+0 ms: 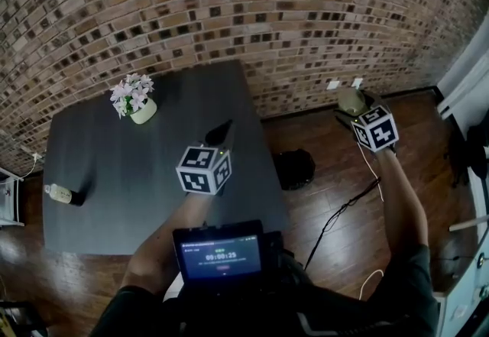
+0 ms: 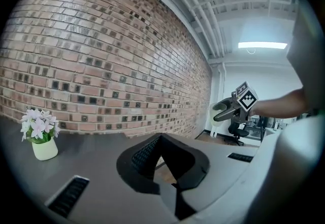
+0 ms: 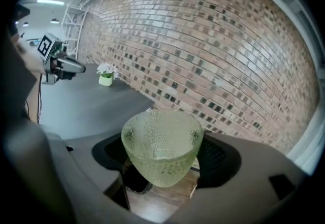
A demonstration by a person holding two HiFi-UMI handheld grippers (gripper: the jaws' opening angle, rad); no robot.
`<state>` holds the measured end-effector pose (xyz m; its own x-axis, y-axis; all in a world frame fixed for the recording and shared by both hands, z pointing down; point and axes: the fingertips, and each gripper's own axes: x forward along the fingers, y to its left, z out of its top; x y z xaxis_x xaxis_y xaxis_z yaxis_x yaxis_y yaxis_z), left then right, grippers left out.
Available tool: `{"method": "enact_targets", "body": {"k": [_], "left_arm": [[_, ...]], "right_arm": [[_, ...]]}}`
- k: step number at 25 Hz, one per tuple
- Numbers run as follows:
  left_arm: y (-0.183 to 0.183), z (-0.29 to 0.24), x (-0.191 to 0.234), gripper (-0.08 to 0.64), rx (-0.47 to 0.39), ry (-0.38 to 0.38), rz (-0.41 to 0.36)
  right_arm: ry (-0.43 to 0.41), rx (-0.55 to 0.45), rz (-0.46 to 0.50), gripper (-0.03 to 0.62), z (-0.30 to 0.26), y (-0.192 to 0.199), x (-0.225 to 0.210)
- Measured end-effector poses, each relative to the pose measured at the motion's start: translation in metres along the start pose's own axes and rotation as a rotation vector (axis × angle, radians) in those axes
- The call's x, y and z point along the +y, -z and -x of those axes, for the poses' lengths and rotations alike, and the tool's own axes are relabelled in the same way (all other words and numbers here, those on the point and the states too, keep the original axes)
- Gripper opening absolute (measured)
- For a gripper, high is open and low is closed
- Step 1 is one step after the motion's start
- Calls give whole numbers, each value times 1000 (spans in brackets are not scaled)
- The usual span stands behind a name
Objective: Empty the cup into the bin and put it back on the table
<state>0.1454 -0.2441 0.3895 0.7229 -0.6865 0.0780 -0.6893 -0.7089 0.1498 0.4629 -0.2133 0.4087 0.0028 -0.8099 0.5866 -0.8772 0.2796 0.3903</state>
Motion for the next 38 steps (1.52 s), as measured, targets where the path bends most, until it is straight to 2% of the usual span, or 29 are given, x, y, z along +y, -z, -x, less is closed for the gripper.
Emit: {"method": "enact_targets", "body": {"k": [3,10,21,27,38], "left_arm": [[-3,11,9,3,-11,0,11],[-9,35,39,3,-35,-34,32],[-12,86,93,3,-54,-107,42],[-17,113,115,3,-74,-139,36],[-21,170,164,3,-116,-254,47]], "right_arm": [[-26,-49,-80,391,7,-11,13],[-114,-157,-166,391,20,-53,54],[-305,-274,-144,391,12,-134,163],[-390,-305,-141,391,3,-160,210],[-549,-360,-112,391,-6,-202,294]]}}
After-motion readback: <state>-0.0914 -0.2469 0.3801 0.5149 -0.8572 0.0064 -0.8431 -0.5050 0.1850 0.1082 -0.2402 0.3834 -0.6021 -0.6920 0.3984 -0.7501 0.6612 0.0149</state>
